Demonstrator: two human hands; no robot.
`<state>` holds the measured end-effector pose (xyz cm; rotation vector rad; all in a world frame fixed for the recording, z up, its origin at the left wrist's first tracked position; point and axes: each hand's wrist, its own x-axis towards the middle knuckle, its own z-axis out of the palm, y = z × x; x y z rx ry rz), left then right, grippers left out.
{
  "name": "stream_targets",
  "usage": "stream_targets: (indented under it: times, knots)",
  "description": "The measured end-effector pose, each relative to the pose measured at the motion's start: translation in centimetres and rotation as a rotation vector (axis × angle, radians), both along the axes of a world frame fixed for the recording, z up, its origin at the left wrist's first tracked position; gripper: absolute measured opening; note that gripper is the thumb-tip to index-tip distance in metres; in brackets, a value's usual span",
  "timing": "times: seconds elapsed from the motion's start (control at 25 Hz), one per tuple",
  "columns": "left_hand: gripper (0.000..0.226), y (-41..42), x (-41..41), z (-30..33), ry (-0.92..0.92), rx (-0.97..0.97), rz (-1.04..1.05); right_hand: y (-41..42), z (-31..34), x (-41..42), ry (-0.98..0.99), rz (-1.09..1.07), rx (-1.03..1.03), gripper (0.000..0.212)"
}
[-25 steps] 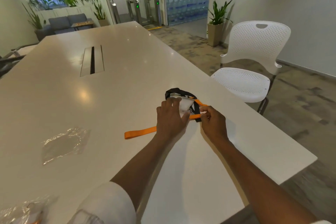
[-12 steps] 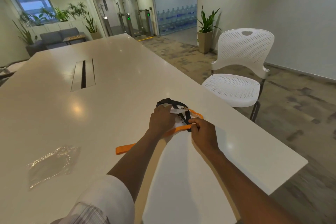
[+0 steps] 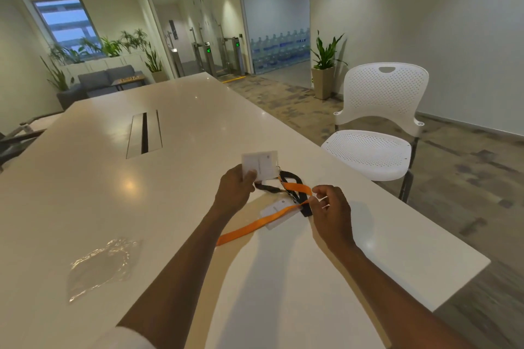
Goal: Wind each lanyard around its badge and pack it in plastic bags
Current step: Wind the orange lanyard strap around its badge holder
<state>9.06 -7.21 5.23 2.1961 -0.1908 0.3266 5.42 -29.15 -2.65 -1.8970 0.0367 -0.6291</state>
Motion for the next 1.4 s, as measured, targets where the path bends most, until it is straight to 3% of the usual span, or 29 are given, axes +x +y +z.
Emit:
stream_targets:
  times: [0.12, 0.28, 0.52, 0.76, 0.88, 1.08, 1.28, 1.4]
  knots:
    - [0.020, 2.9, -2.4, 2.4, 0.044, -0.374, -0.081, 1.8, 2.3, 0.0, -0.041, 0.090, -0.026, 0.022]
    - [0.031, 5.8, -5.5, 4.7, 0.070, -0.646, -0.174, 6.9, 6.9, -0.2, -0.132, 0.280, -0.172, 0.041]
    - [0.045, 9.7, -8.8, 6.0, 0.132, -0.902, -0.219, 14.4, 9.7, -2.5, -0.148, 0.431, -0.025, 0.013]
    - [0.022, 12.8, -10.2, 4.4, 0.105, -1.121, 0.021, 19.5, 9.2, -5.4, 0.042, 0.574, 0.088, 0.013]
    - [0.020, 14.4, -10.7, 3.3, 0.086, -1.129, 0.091, 21.6, 9.1, -6.5, 0.071, 0.573, 0.102, 0.011]
    - [0.034, 16.6, -12.2, 1.9, 0.134, -0.946, 0.073, 24.2, 8.9, -7.4, 0.153, 0.517, 0.007, 0.019]
    - [0.029, 18.3, -13.3, 1.6, 0.169, -0.709, 0.057, 25.3, 8.7, -7.9, 0.266, 0.553, -0.138, 0.024]
    - [0.036, 18.7, -13.2, 1.6, 0.077, -0.745, 0.153, 26.2, 8.5, -8.6, 0.293, 0.593, -0.145, 0.027]
